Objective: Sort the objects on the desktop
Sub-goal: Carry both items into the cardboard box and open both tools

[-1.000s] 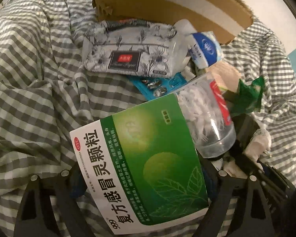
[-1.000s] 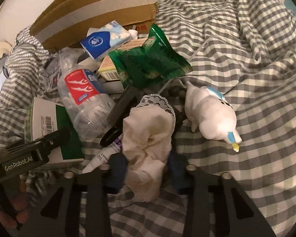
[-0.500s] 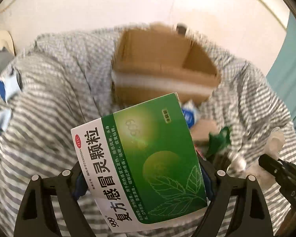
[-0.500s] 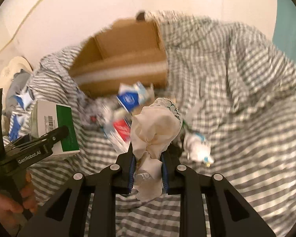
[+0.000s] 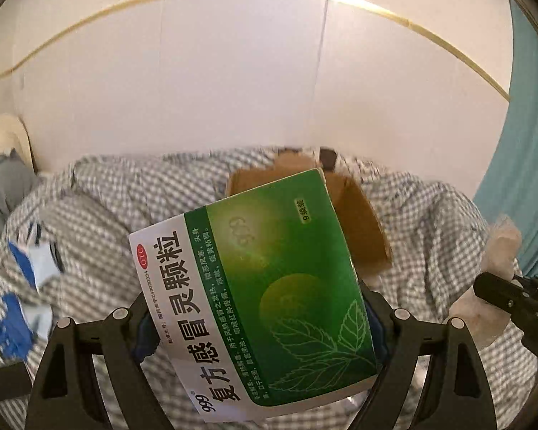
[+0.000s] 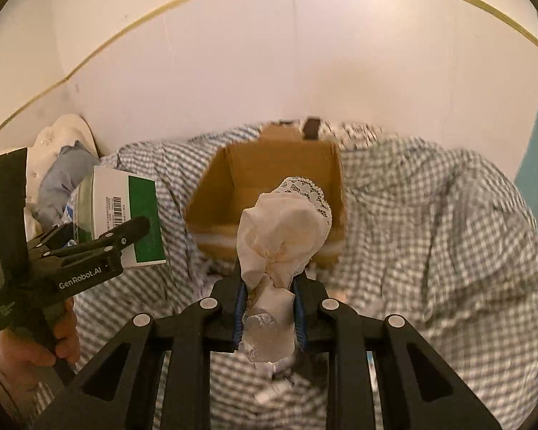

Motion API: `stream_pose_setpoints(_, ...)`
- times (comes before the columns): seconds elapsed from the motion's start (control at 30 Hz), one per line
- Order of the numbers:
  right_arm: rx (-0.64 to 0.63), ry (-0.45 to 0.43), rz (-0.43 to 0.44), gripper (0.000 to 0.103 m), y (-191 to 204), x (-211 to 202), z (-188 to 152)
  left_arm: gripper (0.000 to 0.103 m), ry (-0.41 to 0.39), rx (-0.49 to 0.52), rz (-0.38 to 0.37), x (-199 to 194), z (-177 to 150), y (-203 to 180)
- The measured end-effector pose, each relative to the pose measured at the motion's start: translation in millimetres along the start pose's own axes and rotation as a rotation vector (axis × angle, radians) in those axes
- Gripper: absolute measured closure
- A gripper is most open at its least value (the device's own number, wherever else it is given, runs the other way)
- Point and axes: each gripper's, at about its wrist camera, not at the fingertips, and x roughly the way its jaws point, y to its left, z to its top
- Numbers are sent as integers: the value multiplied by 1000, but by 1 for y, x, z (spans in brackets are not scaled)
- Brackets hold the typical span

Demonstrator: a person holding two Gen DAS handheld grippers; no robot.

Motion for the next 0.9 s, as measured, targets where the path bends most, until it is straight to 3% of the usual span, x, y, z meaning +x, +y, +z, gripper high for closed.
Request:
stream_pose_setpoints(0.17, -2, -14, 6, 82, -7, 33, 38, 14, -23, 29, 42, 33, 30, -2)
stream_pose_setpoints(0.37, 19, 24, 4, 82, -21, 102, 71, 14, 2, 19, 65, 100, 55, -2)
stream_pose_setpoints(0.73, 80, 107, 2, 81, -53, 225, 105, 14, 32, 47, 46, 211, 63, -22)
stream_pose_setpoints(0.8, 78, 106, 2, 77, -58, 238, 108, 11, 34, 52, 45, 221, 65, -23)
stream_pose_setpoints(0.87, 75, 92, -6, 56, -59, 241, 109, 0, 51, 60, 55, 230, 64, -25)
stream_pose_setpoints(0.9, 77, 72, -15, 43, -60, 239, 110, 0, 58, 63, 72, 232, 62, -27)
